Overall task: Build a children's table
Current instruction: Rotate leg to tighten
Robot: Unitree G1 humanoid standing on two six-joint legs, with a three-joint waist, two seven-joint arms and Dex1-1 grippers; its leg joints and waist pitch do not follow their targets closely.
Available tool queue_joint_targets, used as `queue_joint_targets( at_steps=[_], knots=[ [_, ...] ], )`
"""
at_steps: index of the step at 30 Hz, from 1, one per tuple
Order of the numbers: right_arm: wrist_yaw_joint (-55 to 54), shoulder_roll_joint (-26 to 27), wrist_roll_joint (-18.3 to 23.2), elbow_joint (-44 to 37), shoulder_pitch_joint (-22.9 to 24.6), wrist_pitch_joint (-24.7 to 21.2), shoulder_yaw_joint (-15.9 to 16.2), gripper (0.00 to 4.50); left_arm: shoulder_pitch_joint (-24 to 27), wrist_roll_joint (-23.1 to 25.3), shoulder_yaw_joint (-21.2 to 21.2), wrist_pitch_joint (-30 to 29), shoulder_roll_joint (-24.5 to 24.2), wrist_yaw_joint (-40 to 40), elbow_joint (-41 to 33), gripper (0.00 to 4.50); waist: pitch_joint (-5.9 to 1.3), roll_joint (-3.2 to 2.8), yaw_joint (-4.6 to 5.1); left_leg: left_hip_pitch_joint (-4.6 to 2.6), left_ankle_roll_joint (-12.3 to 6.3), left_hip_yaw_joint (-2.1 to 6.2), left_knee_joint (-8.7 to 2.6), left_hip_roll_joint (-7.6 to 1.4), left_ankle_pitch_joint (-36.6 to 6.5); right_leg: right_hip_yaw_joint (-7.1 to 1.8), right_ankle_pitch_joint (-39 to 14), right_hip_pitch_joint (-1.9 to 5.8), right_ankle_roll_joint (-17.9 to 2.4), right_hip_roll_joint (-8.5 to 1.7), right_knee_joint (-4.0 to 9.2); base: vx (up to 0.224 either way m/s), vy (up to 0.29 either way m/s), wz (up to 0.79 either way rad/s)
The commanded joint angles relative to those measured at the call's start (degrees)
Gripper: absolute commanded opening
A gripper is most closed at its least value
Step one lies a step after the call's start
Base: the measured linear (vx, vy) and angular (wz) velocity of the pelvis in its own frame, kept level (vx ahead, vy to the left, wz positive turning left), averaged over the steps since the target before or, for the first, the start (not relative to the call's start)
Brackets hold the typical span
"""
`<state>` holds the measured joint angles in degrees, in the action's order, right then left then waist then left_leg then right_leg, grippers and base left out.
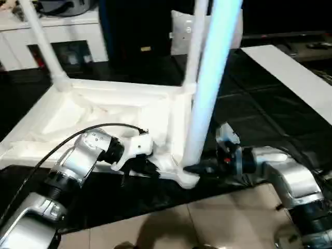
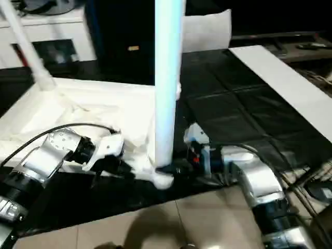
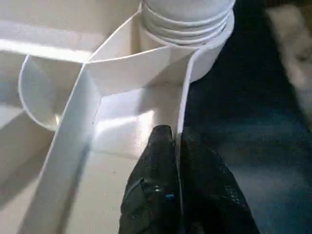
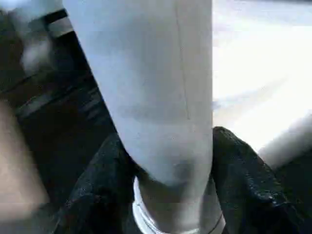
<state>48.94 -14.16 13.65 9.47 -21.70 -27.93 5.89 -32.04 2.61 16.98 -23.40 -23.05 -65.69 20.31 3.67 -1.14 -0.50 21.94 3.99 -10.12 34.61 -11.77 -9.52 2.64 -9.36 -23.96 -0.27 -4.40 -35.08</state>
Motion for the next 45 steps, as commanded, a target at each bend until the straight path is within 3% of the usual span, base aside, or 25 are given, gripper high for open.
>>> queue_joint_targets(
  at_steps=[1,4,7,8,10,12,15,19,23,28,29,30,32,34,35,38,40,41,43,45],
  knots=[
    [-3.9,5.5,0.9,1.2,-1.9,-2.8,4.3,2.0,-2.1,-2.1,-2.5,-2.7,5.5,7.9,-4.3,0.0,-4.06,0.57,-0.16,-0.5,1.55,0.67,-4.35,-0.21,-16.4,-1.05,-29.6,2.85,-6.6,-2.64,5.41,0.0,0.0,0.0],
    [-13.2,11.0,-1.1,5.8,-5.0,-3.6,2.6,2.0,-3.3,-1.0,-4.3,-6.3,9.5,15.0,-3.4,0.0,-4.15,0.68,1.49,-0.51,0.81,0.49,-3.97,-0.03,-16.9,-1.23,-27.0,2.5,-8.0,-2.4,5.53,0.0,0.0,0.0],
    [-23.9,16.1,-3.0,12.7,-9.1,-2.6,0.1,2.0,-4.8,-0.1,-5.8,-8.4,14.6,22.8,-2.3,0.0,-4.21,0.75,1.77,-0.69,-0.08,0.35,-3.71,0.01,-16.5,-1.27,-26.2,2.37,-8.4,-2.39,5.8,0.0,0.0,0.0],
    [-26.2,17.4,-3.9,14.6,-10.1,-1.0,-0.5,2.0,-5.3,0.4,-6.3,-9.3,16.7,25.8,-2.4,0.0,-4.41,0.68,1.62,-0.99,-0.27,0.21,-3.57,-0.03,-15.9,-1.33,-24.3,2.2,-8.9,-2.22,5.76,0.0,0.0,0.0],
    [-26.3,18.2,-4.2,14.9,-10.2,0.0,-1.2,2.0,-5.4,0.7,-6.7,-10.2,17.9,27.5,-3.1,0.0,-4.4,0.6,1.23,-0.91,-0.63,0.2,-3.64,-0.15,-15.3,-1.41,-22.3,2.34,-9.3,-2.24,5.61,0.0,0.0,0.0],
    [-27.8,18.7,-4.6,15.4,-10.3,1.5,-2.0,2.56,-5.4,1.0,-6.2,-10.7,18.3,28.1,-3.5,0.0,-4.75,0.49,0.84,-0.63,-1.42,0.18,-3.67,-0.26,-12.5,-1.58,-15.7,2.86,-10.6,-2.13,4.87,0.0,0.0,0.0],
    [-29.6,19.2,-5.3,16.3,-10.5,2.8,-3.7,2.79,-5.0,2.3,-4.5,-9.4,17.4,27.8,-3.3,0.0,-5.0,0.38,0.7,-0.3,-3.05,0.11,-3.56,-0.21,-8.8,-1.58,-8.6,3.38,-12.6,-2.19,4.14,0.0,0.0,0.0],
    [-29.4,18.6,-5.4,15.9,-10.0,4.4,-3.8,3.15,-4.5,2.6,-3.8,-7.4,16.0,26.4,-2.9,0.0,-4.72,0.26,0.61,-0.47,-2.97,0.04,-3.71,-0.24,-10.4,-1.53,-10.5,3.41,-12.8,-2.22,4.43,0.0,0.0,0.0],
    [-26.2,15.8,-5.5,12.7,-7.7,7.2,-4.0,3.51,-4.2,2.1,-3.3,-3.0,13.9,23.3,-1.2,0.0,-4.57,0.23,0.52,-0.54,-1.82,0.14,-3.87,-0.21,-13.2,-1.59,-15.1,3.31,-10.9,-2.28,4.99,0.0,0.0,0.0],
    [-20.8,12.3,-3.4,8.1,-5.5,7.9,-5.2,3.9,-4.2,1.4,-2.5,2.4,11.4,18.7,1.1,0.0,-4.64,0.31,-0.06,-0.59,-2.24,0.07,-3.92,-0.4,-12.1,-1.71,-12.3,3.36,-11.5,-2.29,4.55,0.0,0.0,0.0],
    [-12.9,6.5,-2.2,4.6,-3.6,8.2,-4.4,4.07,-4.1,1.3,-1.0,7.6,8.6,13.5,3.3,0.0,-4.6,0.22,-0.48,-0.84,-2.48,0.14,-3.95,-0.36,-13.0,-1.6,-13.6,3.42,-11.0,-2.18,5.01,0.0,0.0,0.0],
    [-12.9,6.5,-2.2,4.6,-3.6,8.2,-4.4,4.07,-4.1,1.3,-1.0,7.6,8.6,13.5,3.3,0.0,-4.63,0.25,-0.63,-0.89,-2.48,0.07,-3.86,-0.43,-13.2,-1.72,-13.3,3.4,-11.0,-2.2,4.78,0.0,0.0,0.0],
    [-4.4,0.9,-0.7,2.7,-2.7,7.8,-3.4,4.36,-3.7,-0.2,0.0,11.7,7.0,7.1,4.3,0.0,-4.56,0.16,-1.03,-0.72,-2.66,0.05,-3.9,-0.43,-13.1,-1.75,-13.3,3.54,-11.0,-2.35,4.76,0.0,0.0,0.0],
    [-0.7,-1.9,-1.0,2.8,-2.4,8.5,-2.7,4.44,-3.5,-0.1,1.6,13.5,5.5,3.4,4.5,0.0,-4.57,0.0,-1.42,-1.02,-2.58,0.09,-3.92,-0.6,-13.6,-1.71,-14.1,3.22,-11.2,-2.37,4.8,0.0,0.0,0.0],
    [2.9,-4.4,-1.4,3.3,-2.2,9.7,-1.9,4.47,-3.3,-0.2,2.5,14.8,4.4,0.4,4.7,0.0,-4.44,-0.18,-1.63,-1.18,-2.32,0.0,-3.92,-0.7,-14.2,-1.81,-14.8,2.97,-11.6,-2.46,4.82,0.0,0.0,0.0],
    [7.0,-6.6,-1.7,3.4,-1.9,12.3,-0.8,4.47,-3.2,-0.7,3.0,16.5,3.4,-2.5,5.4,0.0,-4.46,0.31,-2.32,-1.13,-1.83,-0.05,-4.0,-0.81,-14.3,-1.78,-15.1,3.04,-11.8,-2.55,4.66,0.0,0.0,0.0],
    [14.8,-10.0,-0.3,3.2,-1.2,14.0,0.9,4.47,-3.5,-1.4,3.9,19.5,1.4,-7.1,6.8,0.0,-4.45,0.12,-2.66,-1.19,-2.05,-0.03,-4.01,-0.83,-15.0,-1.72,-15.6,2.99,-11.7,-2.6,4.73,0.0,0.0,0.0],
    [16.3,-10.7,0.1,3.3,-1.2,14.2,1.3,4.47,-3.6,-1.5,4.1,20.5,0.9,-8.1,7.3,0.0,-4.44,0.43,-2.91,-1.0,-2.45,-0.01,-4.03,-0.89,-14.8,-1.74,-15.2,3.22,-11.8,-2.65,4.55,0.0,0.0,0.0],
    [18.6,-11.7,0.1,4.4,-1.6,14.7,2.0,4.47,-3.8,-1.4,4.9,22.5,-0.2,-10.8,8.1,0.0,-4.41,0.44,-2.89,-0.87,-2.62,0.04,-4.05,-0.89,-14.6,-1.68,-15.4,3.26,-11.8,-2.73,4.57,0.0,0.0,0.0],
    [20.9,-12.2,0.4,5.5,-2.2,15.0,2.5,4.13,-3.9,-1.2,5.4,24.3,-1.1,-13.0,8.8,0.0,-4.38,0.52,-2.78,-0.87,-2.38,0.02,-4.04,-0.84,-14.8,-1.67,-17.4,3.16,-11.5,-2.82,4.65,0.0,0.0,0.0]
  ],
)
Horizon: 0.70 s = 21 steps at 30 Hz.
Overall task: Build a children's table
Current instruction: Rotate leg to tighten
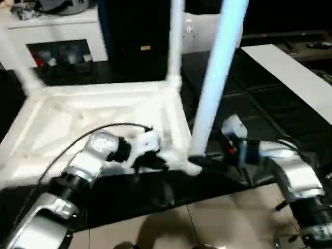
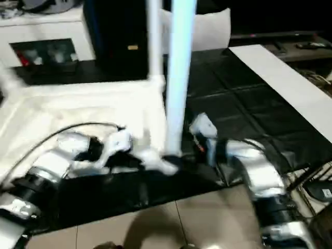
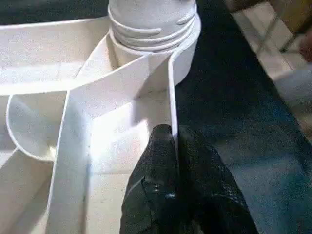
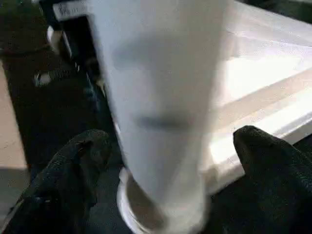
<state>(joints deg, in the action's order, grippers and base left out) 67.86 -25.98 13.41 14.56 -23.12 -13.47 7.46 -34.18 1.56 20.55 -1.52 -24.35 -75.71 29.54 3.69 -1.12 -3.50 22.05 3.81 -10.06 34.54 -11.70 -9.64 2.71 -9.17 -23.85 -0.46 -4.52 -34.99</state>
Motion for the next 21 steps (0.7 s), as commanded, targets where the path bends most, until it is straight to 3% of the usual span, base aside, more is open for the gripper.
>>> queue_joint_targets(
  at_steps=[1,15,21],
  knots=[
    [3.8,-0.7,0.9,1.0,-1.3,0.4,1.5,4.13,-2.0,-0.1,2.0,3.6,-0.3,-4.5,0.0,0.0,-4.35,0.78,0.22,-1.05,-2.18,-0.14,-3.96,-0.92,-14.8,-1.73,-18.6,2.93,-11.0,-2.63,4.7,0.0,0.0,0.0],
    [13.0,-1.0,2.1,2.6,-2.7,0.8,5.1,3.05,-2.8,0.1,2.7,8.5,-1.9,-8.3,2.6,0.0,-4.59,0.94,-0.09,-0.92,-2.67,-0.21,-3.8,-1.09,-12.6,-1.69,-16.3,3.03,-12.1,-2.68,4.11,0.0,0.0,0.0],
    [14.1,-1.3,2.2,2.6,-2.5,0.4,6.3,2.62,-2.5,-0.3,2.6,8.5,-2.1,-8.6,2.1,0.0,-4.41,1.04,-0.05,-1.1,-2.22,-0.19,-3.91,-1.15,-13.6,-1.71,-19.3,2.8,-11.3,-2.7,4.42,0.0,0.0,0.0]
  ],
)
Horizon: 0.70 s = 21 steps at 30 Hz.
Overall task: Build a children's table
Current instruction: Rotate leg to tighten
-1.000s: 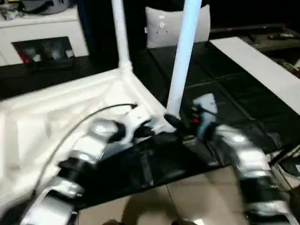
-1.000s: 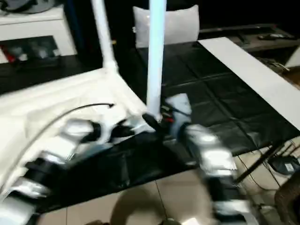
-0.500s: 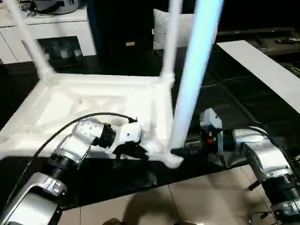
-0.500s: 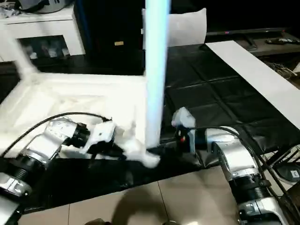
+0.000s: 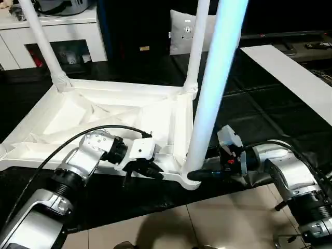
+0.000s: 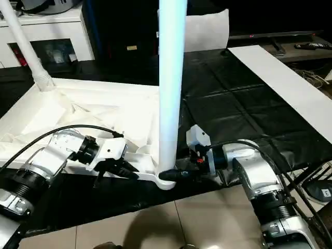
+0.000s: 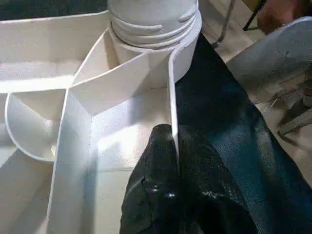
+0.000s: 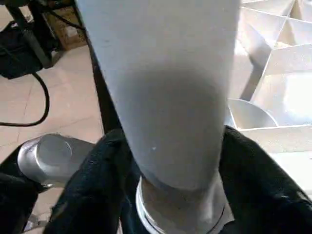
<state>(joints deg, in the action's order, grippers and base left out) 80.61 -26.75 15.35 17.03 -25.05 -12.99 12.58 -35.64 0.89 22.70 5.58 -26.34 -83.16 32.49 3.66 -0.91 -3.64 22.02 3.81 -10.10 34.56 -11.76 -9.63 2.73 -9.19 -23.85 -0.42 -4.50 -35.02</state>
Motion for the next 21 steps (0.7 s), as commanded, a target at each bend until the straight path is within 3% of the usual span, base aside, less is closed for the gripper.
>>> queue_joint_targets(
  at_steps=[1,4,6,7,8,11,12,16,18,19,21],
  knots=[
    [1.4,-0.5,0.3,0.1,-0.6,-0.2,1.2,2.44,-1.0,0.3,0.5,1.4,-0.1,-1.1,-0.8,0.0,-4.39,0.8,0.06,-1.1,-2.18,-0.13,-3.95,-1.11,-13.6,-1.72,-19.3,2.79,-11.4,-2.73,4.44,0.0,0.0,0.0],
    [1.9,-0.2,0.5,-0.2,-0.4,-1.1,1.2,2.29,-1.0,0.1,0.4,1.4,-0.2,-1.2,-0.7,0.0,-4.46,1.04,0.08,-1.09,-2.17,-0.18,-3.95,-1.14,-13.4,-1.76,-17.6,2.84,-11.9,-2.67,4.28,0.0,0.0,0.0],
    [1.9,0.1,0.8,-0.7,-0.1,-1.8,1.1,2.1,-0.8,-0.1,0.3,1.3,-0.3,-1.1,-0.7,0.0,-4.5,0.85,0.0,-1.06,-2.24,-0.16,-3.95,-1.18,-13.1,-1.76,-17.0,2.85,-12.1,-2.72,4.17,0.0,0.0,0.0],
    [1.9,0.1,0.9,-0.8,-0.1,-1.9,1.1,2.07,-0.8,-0.1,0.3,1.3,-0.3,-1.1,-0.8,0.0,-4.5,1.16,0.06,-1.06,-2.3,-0.22,-3.92,-1.16,-13.1,-1.77,-17.0,2.83,-12.0,-2.69,4.22,0.0,0.0,0.0],
    [1.6,0.6,1.7,-1.4,0.2,-3.0,1.0,2.05,-0.6,-0.5,0.0,0.7,-0.3,-1.0,-1.1,0.0,-4.5,0.89,0.0,-1.11,-2.28,-0.2,-3.94,-1.13,-12.9,-1.76,-17.1,2.86,-11.9,-2.67,4.2,0.0,0.0,0.0],
    [1.1,0.9,2.7,-2.7,0.7,-4.8,1.1,1.99,-0.2,-1.0,-0.5,-0.2,-0.3,-1.0,-1.6,0.0,-4.51,0.98,0.01,-1.11,-2.18,-0.2,-3.96,-1.15,-13.0,-1.76,-16.6,2.87,-12.1,-2.63,4.11,0.0,0.0,0.0],
    [0.7,1.3,3.3,-3.5,1.0,-5.5,1.1,1.99,0.0,-1.2,-0.7,-0.8,-0.3,-0.9,-1.9,0.0,-4.54,0.6,-0.05,-1.1,-2.11,-0.17,-3.92,-1.12,-13.0,-1.78,-16.6,2.87,-12.1,-2.69,4.1,0.0,0.0,0.0],
    [-4.2,3.7,4.6,-6.3,1.7,-10.1,0.4,1.99,0.7,-1.2,-1.8,-5.2,0.3,2.4,-4.0,0.0,-4.48,0.8,0.13,-1.06,-1.62,-0.11,-4.12,-1.18,-13.2,-1.75,-16.7,2.98,-12.1,-2.64,4.07,0.0,0.0,0.0],
    [-7.5,5.2,3.7,-6.8,1.8,-11.3,0.4,1.99,0.9,-0.9,-2.5,-8.4,0.8,5.1,-5.1,0.0,-4.29,0.57,0.38,-1.16,-0.97,-0.08,-4.19,-1.04,-15.0,-1.71,-19.4,2.76,-11.4,-2.61,4.48,0.0,0.0,0.0],
    [-11.0,6.7,2.6,-6.7,1.7,-12.5,0.3,1.99,1.1,-0.9,-3.1,-10.8,1.4,7.3,-6.2,0.0,-4.17,0.12,0.52,-1.28,-0.26,0.01,-4.24,-0.95,-16.2,-1.74,-21.4,2.61,-10.9,-2.62,4.7,0.0,0.0,0.0],
    [-18.2,9.9,0.0,-5.7,1.2,-13.2,-0.3,1.99,1.2,-1.0,-4.2,-15.9,2.9,11.4,-8.4,0.0,-3.92,0.42,1.18,-1.4,1.09,0.28,-4.34,-0.61,-18.7,-1.51,-27.5,2.43,-8.8,-2.65,5.24,0.0,0.0,0.0]
  ],
)
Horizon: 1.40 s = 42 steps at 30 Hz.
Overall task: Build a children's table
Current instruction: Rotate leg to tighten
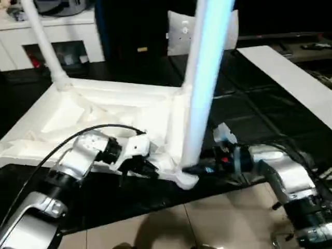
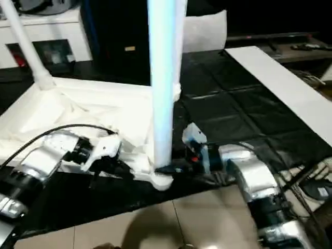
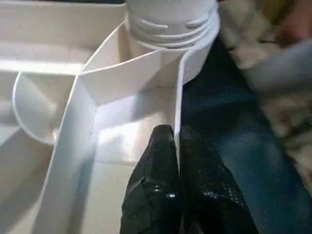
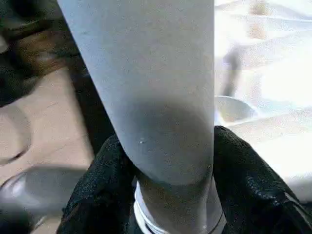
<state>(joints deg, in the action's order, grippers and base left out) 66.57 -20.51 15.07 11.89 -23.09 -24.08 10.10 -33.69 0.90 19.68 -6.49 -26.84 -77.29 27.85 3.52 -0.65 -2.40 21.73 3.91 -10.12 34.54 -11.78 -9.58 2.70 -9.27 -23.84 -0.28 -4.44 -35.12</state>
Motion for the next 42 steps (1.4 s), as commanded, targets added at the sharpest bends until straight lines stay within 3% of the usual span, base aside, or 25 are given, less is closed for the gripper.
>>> queue_joint_targets(
  at_steps=[1,3,4,5,8,10,13,14,15,19,21,22,27,28,30,31,32,33,34,35,36,38,42],
  knots=[
    [-8.5,5.8,-1.0,0.1,-1.1,-2.6,1.6,1.99,-0.8,-1.0,-2.2,-7.0,4.7,8.7,-5.1,0.0,-3.77,0.03,0.23,-1.13,1.48,0.41,-4.39,-0.64,-19.0,-1.47,-28.3,2.44,-8.5,-2.79,5.3,0.0,0.0,0.0],
    [-18.5,11.0,-3.5,2.0,-2.6,-3.3,0.2,1.99,-0.7,-1.3,-4.3,-13.8,8.8,15.7,-8.1,0.0,-3.69,0.01,1.21,-0.86,2.18,0.66,-4.44,-0.47,-19.6,-1.22,-30.4,2.41,-7.4,-2.71,5.55,0.0,0.0,0.0],
    [-19.2,11.3,-3.6,2.2,-2.7,-3.4,0.1,1.99,-0.7,-1.2,-4.4,-14.1,9.1,16.1,-8.3,0.0,-3.68,0.11,1.97,-0.62,2.53,0.84,-4.46,-0.28,-19.9,-0.92,-31.3,2.51,-7.0,-2.61,5.55,0.0,0.0,0.0],
    [-23.8,13.6,-4.5,3.4,-3.5,-4.1,-0.7,1.99,-0.9,-0.6,-4.9,-16.0,10.8,18.8,-9.1,0.0,-3.84,0.3,2.65,-0.59,2.27,0.93,-4.37,-0.19,-20.1,-0.87,-31.6,2.62,-6.4,-2.59,5.81,0.0,0.0,0.0],
    [-30.9,17.7,-5.6,4.9,-5.1,-5.2,-1.7,1.97,-1.3,0.6,-5.9,-19.3,14.4,25.0,-10.0,0.0,-3.96,0.28,3.67,-0.64,0.91,0.77,-4.02,0.08,-20.2,-0.98,-29.9,2.34,-7.0,-2.36,6.13,0.0,0.0,0.0],
    [-36.0,20.2,-6.6,6.4,-6.4,-5.6,-2.6,1.97,-1.9,1.2,-6.7,-20.6,16.7,29.3,-9.8,0.0,-4.06,0.34,3.65,-0.91,0.19,0.48,-3.8,0.07,-19.0,-1.19,-28.1,2.11,-7.6,-2.19,6.24,0.0,0.0,0.0],
    [-42.8,23.5,-8.3,9.1,-8.0,-4.9,-4.7,1.97,-2.6,2.1,-7.7,-22.9,19.4,34.4,-10.3,0.0,-4.17,0.13,3.71,-0.73,0.13,0.41,-3.85,0.0,-17.7,-1.34,-25.2,2.2,-8.5,-2.11,5.84,0.0,0.0,0.0],
    [-43.2,23.8,-9.0,9.9,-8.1,-2.9,-4.8,2.32,-2.7,2.4,-7.8,-23.1,19.9,35.2,-10.7,0.0,-4.27,0.12,3.55,-0.72,-0.01,0.44,-3.91,-0.07,-17.1,-1.34,-23.5,2.35,-8.9,-2.15,5.75,0.0,0.0,0.0],
    [-43.2,23.8,-9.1,10.0,-8.1,-2.8,-4.8,2.32,-2.7,2.4,-7.8,-23.1,19.9,35.3,-10.7,0.0,-4.36,0.06,3.48,-0.7,-0.06,0.49,-3.93,-0.15,-16.7,-1.38,-22.1,2.45,-9.2,-2.12,5.58,0.0,0.0,0.0],
    [-44.7,24.7,-8.2,10.3,-7.7,-0.1,-6.8,2.75,-3.0,3.9,-6.4,-21.8,18.1,34.9,-10.4,0.0,-5.05,-0.28,3.18,-0.2,-1.96,0.31,-3.59,-0.25,-10.2,-1.68,-8.7,3.22,-12.4,-2.1,4.21,0.0,0.0,0.0],
    [-44.8,23.9,-8.8,9.5,-7.4,-0.1,-6.9,2.99,-2.8,4.2,-6.0,-20.5,16.7,33.8,-10.1,0.0,-5.12,-0.54,3.0,-0.05,-3.37,0.18,-3.43,-0.16,-7.1,-1.63,-2.9,3.49,-14.1,-1.98,3.71,0.0,0.0,0.0],
    [-44.5,23.3,-9.2,8.6,-7.1,-0.2,-7.0,3.09,-2.3,4.2,-5.8,-20.2,16.0,33.1,-10.5,0.0,-5.08,-0.44,3.01,-0.08,-3.54,0.13,-3.44,-0.17,-7.2,-1.63,-2.6,3.49,-14.4,-1.96,3.68,0.0,0.0,0.0],
    [-40.7,19.1,-8.2,4.3,-4.7,-1.2,-7.5,3.53,-1.0,3.7,-4.7,-16.9,13.5,29.2,-10.3,0.0,-4.64,-0.4,2.81,-0.46,-2.28,0.14,-3.76,-0.33,-11.7,-1.64,-9.8,3.47,-13.0,-1.98,4.47,0.0,0.0,0.0],
    [-39.6,18.3,-8.1,3.7,-4.2,-1.3,-7.4,3.53,-0.8,3.7,-4.5,-16.5,13.2,28.6,-10.3,0.0,-4.58,0.12,3.02,-0.42,-2.25,0.0,-3.76,-0.39,-12.0,-1.74,-10.2,3.42,-12.8,-1.91,4.52,0.0,0.0,0.0],
    [-34.6,14.8,-7.6,1.6,-2.3,-0.4,-6.6,3.69,-0.2,3.2,-3.6,-14.0,11.6,25.5,-9.5,0.0,-4.55,-0.11,2.62,-0.43,-2.02,0.11,-3.8,-0.43,-12.5,-1.74,-11.7,3.34,-12.2,-2.11,4.59,0.0,0.0,0.0],
    [-34.6,14.8,-7.6,1.6,-2.3,-0.4,-6.6,3.79,-0.2,3.2,-3.6,-14.0,11.6,25.5,-9.5,0.0,-4.51,0.38,2.62,-0.33,-2.05,-0.01,-3.76,-0.39,-12.6,-1.75,-12.3,3.4,-11.8,-1.99,4.71,0.0,0.0,0.0],
    [-31.7,12.9,-7.3,0.7,-1.5,0.2,-6.0,3.92,0.0,3.0,-3.1,-13.0,10.7,24.3,-9.0,0.0,-4.48,0.07,2.35,-0.46,-1.85,0.05,-3.78,-0.48,-12.9,-1.78,-13.5,3.23,-11.5,-2.15,4.71,0.0,0.0,0.0],
    [-28.7,11.2,-6.7,-0.2,-0.7,1.1,-5.7,3.92,0.1,3.0,-2.5,-11.2,9.5,22.5,-8.4,0.0,-4.45,0.2,2.29,-0.44,-1.91,0.0,-3.72,-0.43,-13.1,-1.79,-14.0,3.18,-11.3,-2.1,4.79,0.0,0.0,0.0],
    [-27.6,10.5,-6.4,-0.6,-0.5,1.3,-5.7,3.96,0.2,3.0,-2.2,-10.6,8.9,21.6,-8.2,0.0,-4.42,-0.24,2.11,-0.5,-1.85,0.05,-3.75,-0.45,-13.5,-1.82,-14.6,3.11,-11.2,-2.22,4.8,0.0,0.0,0.0],
    [-25.0,9.0,-5.8,-1.4,0.1,1.7,-5.3,4.09,0.2,3.2,-1.6,-9.6,7.8,20.2,-7.9,0.0,-4.41,-0.05,2.06,-0.48,-1.87,0.03,-3.77,-0.43,-14.1,-1.78,-15.6,3.06,-10.8,-2.12,4.94,0.0,0.0,0.0],
    [-20.9,6.4,-5.5,-2.2,0.7,2.8,-4.2,4.09,0.3,3.1,-0.6,-7.4,6.0,16.8,-7.5,0.0,-4.36,-0.55,1.76,-0.71,-1.72,0.12,-3.86,-0.54,-14.6,-1.79,-16.0,2.87,-10.6,-2.14,4.96,0.0,0.0,0.0],
    [-17.0,3.9,-5.1,-2.7,1.2,3.5,-3.1,4.33,0.4,2.9,0.2,-5.4,4.4,13.6,-7.1,0.0,-4.28,-0.19,1.63,-0.75,-1.57,0.17,-3.97,-0.66,-15.8,-1.75,-16.4,2.79,-10.8,-2.11,4.93,0.0,0.0,0.0],
    [-10.6,0.3,-4.3,-2.1,1.0,4.5,-2.2,4.39,0.4,1.7,1.6,-1.3,2.0,6.8,-6.9,0.0,-4.19,0.05,1.27,-0.85,-1.44,0.14,-3.96,-0.69,-16.6,-1.8,-19.1,2.64,-10.6,-2.33,5.11,0.0,0.0,0.0]
  ],
)
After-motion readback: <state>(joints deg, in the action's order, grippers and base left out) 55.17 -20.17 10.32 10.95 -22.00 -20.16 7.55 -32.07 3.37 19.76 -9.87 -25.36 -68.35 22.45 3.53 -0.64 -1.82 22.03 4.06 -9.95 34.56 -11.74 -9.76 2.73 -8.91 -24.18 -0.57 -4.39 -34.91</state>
